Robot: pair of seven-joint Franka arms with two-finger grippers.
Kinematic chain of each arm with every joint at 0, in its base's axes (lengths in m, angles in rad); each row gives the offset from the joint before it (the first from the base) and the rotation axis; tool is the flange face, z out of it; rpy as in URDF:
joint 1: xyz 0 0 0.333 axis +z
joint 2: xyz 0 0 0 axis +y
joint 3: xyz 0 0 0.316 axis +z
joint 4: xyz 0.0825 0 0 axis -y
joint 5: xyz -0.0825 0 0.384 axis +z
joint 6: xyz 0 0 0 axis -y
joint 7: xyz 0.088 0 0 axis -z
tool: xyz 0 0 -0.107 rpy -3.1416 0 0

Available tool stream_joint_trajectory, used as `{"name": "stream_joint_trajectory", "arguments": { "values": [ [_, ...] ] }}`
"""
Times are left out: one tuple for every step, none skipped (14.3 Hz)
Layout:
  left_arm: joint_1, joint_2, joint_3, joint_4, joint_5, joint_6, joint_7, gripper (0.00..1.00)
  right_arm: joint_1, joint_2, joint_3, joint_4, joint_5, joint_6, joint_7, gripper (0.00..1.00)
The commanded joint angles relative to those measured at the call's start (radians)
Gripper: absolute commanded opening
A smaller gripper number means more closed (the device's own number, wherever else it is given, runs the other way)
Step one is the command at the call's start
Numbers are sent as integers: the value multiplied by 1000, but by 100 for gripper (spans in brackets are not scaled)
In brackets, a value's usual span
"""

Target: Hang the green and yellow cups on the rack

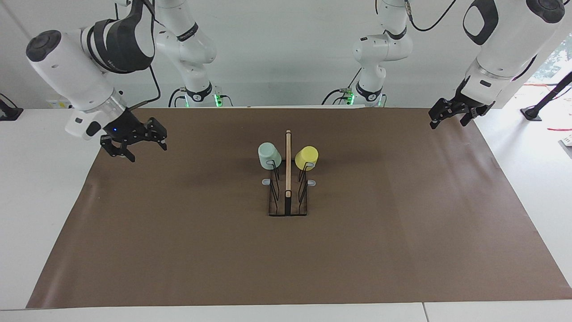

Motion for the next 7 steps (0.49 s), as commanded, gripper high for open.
{"name": "stream_joint_trajectory", "arguments": {
  "values": [
    [-1,-11,1,-11,17,10,5,100,17,-12,-3,69,-39,-126,104,100],
    [-1,-12,1,-11,17,10,5,100,79,-32,-45,71,-53,-187,139,100],
    [-1,-12,1,-11,17,10,5,100,153,-41,-149,77,-65,-222,169,100],
    [-1,-12,1,-11,17,10,5,100,225,-53,-238,77,-65,-235,177,100],
    [-1,-11,1,-11,17,10,5,100,267,-69,-289,65,-66,-230,176,100],
    [-1,-12,1,-13,17,10,5,100,284,-81,-309,46,-73,-232,176,100],
    [-1,-12,1,-11,17,10,5,100,295,-104,-332,17,-82,-227,177,100]
  ]
}}
